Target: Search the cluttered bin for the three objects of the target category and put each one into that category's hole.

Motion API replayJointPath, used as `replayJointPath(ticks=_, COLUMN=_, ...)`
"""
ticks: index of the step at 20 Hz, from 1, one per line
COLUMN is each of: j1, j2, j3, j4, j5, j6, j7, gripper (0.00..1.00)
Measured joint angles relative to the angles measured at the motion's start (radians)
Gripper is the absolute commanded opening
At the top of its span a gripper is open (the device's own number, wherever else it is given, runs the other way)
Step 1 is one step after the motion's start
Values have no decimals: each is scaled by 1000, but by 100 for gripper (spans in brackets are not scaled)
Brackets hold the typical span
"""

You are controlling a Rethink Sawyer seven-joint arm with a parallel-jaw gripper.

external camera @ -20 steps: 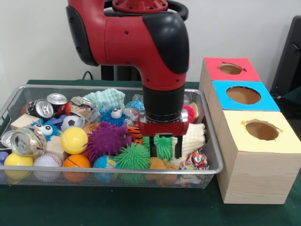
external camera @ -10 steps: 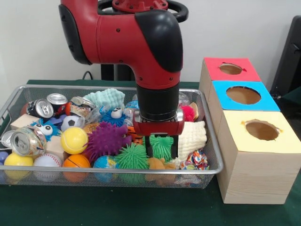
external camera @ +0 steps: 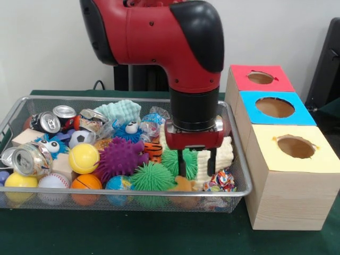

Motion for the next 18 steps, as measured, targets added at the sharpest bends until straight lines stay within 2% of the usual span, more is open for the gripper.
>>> replayJointPath(ticks=8, j1=34, j2=7, j3=0, j4=-23, j5=0, j6=7, j7=0, gripper=100)
replayJointPath(ticks=18, j1=28, j2=106, j3=4, j4=-135, j5=1, j6=51, j7=0, gripper=100)
